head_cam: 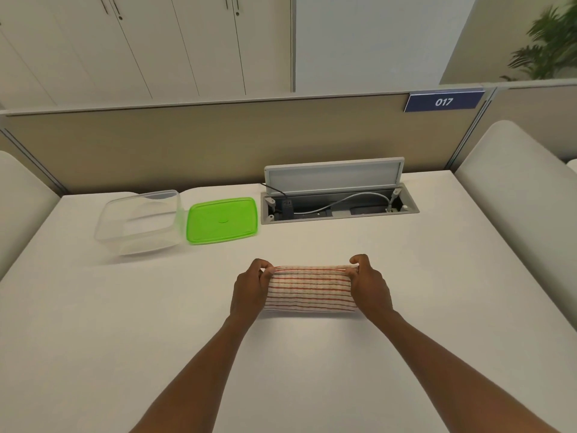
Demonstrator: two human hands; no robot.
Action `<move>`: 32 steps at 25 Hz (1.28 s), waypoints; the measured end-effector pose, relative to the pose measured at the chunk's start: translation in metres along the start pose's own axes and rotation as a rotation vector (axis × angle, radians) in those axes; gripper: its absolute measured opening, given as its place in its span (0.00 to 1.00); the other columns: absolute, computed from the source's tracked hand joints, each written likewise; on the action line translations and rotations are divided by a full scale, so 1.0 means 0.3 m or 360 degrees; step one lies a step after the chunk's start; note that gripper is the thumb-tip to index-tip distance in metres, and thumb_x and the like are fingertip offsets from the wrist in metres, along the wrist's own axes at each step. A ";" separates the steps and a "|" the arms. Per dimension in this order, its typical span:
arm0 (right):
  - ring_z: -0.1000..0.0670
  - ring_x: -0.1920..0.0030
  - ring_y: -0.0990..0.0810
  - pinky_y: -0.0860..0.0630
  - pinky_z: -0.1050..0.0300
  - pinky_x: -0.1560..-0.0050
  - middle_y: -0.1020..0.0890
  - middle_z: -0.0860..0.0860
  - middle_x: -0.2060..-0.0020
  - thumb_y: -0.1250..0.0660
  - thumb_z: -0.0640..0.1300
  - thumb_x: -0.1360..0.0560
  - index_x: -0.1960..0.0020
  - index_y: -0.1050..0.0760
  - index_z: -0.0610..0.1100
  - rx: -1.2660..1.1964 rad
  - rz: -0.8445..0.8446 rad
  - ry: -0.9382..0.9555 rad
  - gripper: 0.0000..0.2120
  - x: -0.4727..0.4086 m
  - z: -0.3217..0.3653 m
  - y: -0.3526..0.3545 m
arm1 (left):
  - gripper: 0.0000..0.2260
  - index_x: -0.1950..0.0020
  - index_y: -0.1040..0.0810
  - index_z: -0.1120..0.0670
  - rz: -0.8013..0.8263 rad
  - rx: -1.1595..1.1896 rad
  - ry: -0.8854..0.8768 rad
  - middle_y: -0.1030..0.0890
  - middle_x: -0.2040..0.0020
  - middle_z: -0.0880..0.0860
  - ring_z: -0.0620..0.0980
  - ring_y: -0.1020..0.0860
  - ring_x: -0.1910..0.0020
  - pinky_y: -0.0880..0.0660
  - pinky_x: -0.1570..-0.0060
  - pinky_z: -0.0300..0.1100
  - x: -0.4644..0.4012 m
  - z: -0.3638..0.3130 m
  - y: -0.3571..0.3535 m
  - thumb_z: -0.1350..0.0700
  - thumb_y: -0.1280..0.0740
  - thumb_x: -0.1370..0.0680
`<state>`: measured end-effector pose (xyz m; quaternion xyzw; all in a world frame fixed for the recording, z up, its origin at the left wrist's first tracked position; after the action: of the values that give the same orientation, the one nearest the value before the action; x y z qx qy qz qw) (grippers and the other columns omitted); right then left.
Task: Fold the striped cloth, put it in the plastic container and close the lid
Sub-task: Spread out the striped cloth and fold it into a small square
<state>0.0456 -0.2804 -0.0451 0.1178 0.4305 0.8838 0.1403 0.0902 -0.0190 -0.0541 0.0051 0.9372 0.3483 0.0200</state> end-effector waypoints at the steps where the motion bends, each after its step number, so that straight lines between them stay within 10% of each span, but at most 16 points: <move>1: 0.44 0.56 0.20 0.24 0.50 0.53 0.18 0.46 0.51 0.45 0.47 0.20 0.40 0.35 0.51 0.0021 -0.0002 -0.0004 0.09 -0.013 0.001 -0.004 | 0.07 0.52 0.24 0.49 -0.0007 -0.0022 0.0016 0.20 0.65 0.48 0.50 0.22 0.64 0.33 0.63 0.41 -0.015 0.002 -0.010 0.51 0.40 0.19; 19: 0.51 0.53 0.22 0.27 0.54 0.53 0.20 0.51 0.46 0.39 0.51 0.21 0.41 0.30 0.48 0.0133 -0.0019 -0.0104 0.12 -0.124 -0.032 -0.077 | 0.11 0.47 0.27 0.50 -0.0134 -0.0442 0.0415 0.17 0.52 0.54 0.59 0.20 0.54 0.26 0.55 0.49 -0.061 0.048 -0.098 0.46 0.44 0.19; 23: 0.49 0.46 0.22 0.24 0.50 0.45 0.21 0.50 0.43 0.40 0.54 0.21 0.40 0.29 0.47 0.0231 -0.0125 0.0073 0.15 -0.126 0.015 -0.041 | 0.12 0.39 0.26 0.53 -0.0436 -0.0494 0.0059 0.22 0.45 0.55 0.57 0.24 0.46 0.29 0.47 0.53 -0.059 -0.024 -0.107 0.52 0.43 0.19; 27: 0.46 0.40 0.24 0.28 0.50 0.38 0.23 0.48 0.38 0.40 0.50 0.21 0.35 0.29 0.44 0.0282 -0.0056 0.0490 0.17 -0.065 0.114 -0.084 | 0.18 0.30 0.30 0.53 -0.0003 -0.0626 -0.0413 0.28 0.29 0.56 0.57 0.32 0.30 0.37 0.30 0.54 -0.032 -0.084 -0.185 0.54 0.45 0.18; 32: 0.43 0.24 0.41 0.49 0.48 0.25 0.36 0.43 0.25 0.48 0.49 0.19 0.25 0.40 0.41 0.0588 0.0289 0.0785 0.25 0.000 0.114 -0.230 | 0.27 0.20 0.51 0.53 0.0416 -0.0966 -0.0343 0.57 0.20 0.54 0.57 0.58 0.21 0.61 0.25 0.56 0.019 -0.021 -0.271 0.47 0.49 0.17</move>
<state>0.0671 -0.2147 -0.0793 -0.0386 0.5924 0.8016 -0.0713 0.0847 -0.0846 -0.1025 0.1557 0.7748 0.6082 0.0748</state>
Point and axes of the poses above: each hand's wrist, its own x-axis away from the middle knuckle, its own y-axis out of the back of the hand, z = x × y, the point moved 2 cm from there along -x, towards the middle knuckle
